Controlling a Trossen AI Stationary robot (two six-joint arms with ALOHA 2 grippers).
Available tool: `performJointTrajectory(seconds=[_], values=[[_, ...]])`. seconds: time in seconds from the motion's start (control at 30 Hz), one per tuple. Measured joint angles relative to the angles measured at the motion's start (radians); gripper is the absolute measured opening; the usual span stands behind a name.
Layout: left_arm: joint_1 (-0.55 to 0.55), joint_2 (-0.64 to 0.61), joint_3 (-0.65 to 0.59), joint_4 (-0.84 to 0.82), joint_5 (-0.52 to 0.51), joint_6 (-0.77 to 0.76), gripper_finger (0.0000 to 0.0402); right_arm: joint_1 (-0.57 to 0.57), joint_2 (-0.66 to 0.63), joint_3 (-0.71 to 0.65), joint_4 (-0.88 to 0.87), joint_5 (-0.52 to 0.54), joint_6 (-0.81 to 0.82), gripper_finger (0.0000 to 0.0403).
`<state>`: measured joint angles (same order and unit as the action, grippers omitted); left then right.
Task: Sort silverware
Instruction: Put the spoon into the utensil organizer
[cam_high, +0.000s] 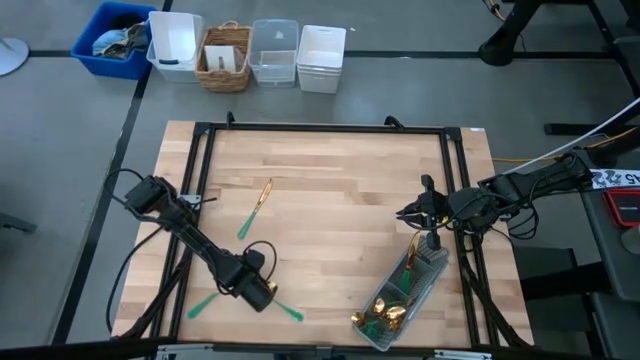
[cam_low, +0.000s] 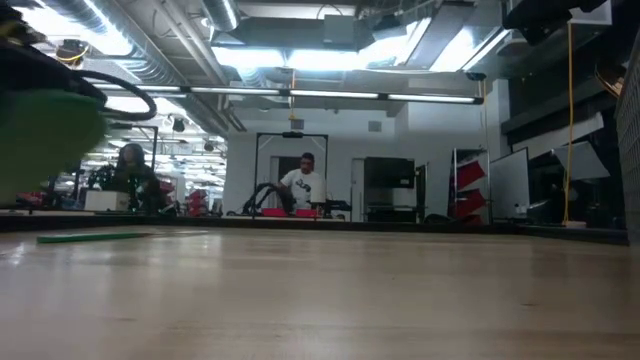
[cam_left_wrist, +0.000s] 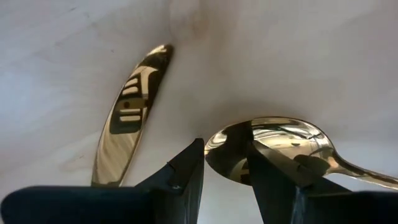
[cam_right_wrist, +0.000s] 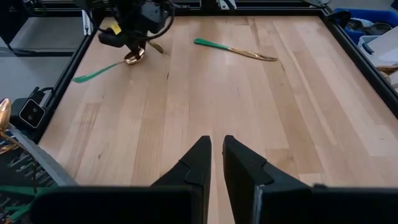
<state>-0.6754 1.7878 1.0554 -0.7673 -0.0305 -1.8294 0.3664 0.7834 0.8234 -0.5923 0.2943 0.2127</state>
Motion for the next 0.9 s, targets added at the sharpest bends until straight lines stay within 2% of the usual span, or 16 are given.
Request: performJointTrajectory(seconds=[0.2, 0.4, 0.73, 0.9], values=[[0.032, 0.000, 0.000, 0.015, 0.007, -0.055, 0.0114, 0.000, 0.000, 0.000, 0.000, 0.000, 0.000, 0.0044], [0.051, 0.001, 0.000, 0.108, 0.008, 0.033, 0.0114, 0.000, 0.000, 0.000, 0.000, 0.000, 0.000, 0.0044], [0.052, 0.001, 0.000, 0.138, 0.009, 0.056, 0.0114, 0.000, 0.000, 0.000, 0.000, 0.000, 0.000, 0.0044], [0.049, 0.001, 0.000, 0.204, 0.009, 0.122, 0.0114, 0.000, 0.000, 0.000, 0.000, 0.000, 0.000, 0.0044]])
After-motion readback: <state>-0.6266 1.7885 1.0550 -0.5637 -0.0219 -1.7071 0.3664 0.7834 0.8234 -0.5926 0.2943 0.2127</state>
